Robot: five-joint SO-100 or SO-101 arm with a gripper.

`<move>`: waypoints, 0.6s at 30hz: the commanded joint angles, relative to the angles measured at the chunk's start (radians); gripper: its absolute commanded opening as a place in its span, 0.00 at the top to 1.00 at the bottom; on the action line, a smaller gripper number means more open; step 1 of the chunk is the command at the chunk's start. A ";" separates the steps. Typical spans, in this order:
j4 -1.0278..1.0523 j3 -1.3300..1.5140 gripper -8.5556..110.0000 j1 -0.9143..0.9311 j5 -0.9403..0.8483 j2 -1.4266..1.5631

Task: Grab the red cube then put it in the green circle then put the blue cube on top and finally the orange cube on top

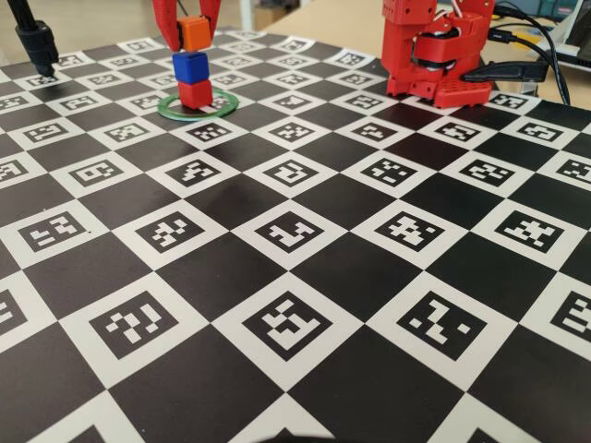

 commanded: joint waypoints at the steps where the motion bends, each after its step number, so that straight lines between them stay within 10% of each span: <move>1: -0.021 -0.005 0.90 0.009 -0.006 0.074; 18: -0.041 -0.032 0.90 0.018 -0.011 0.040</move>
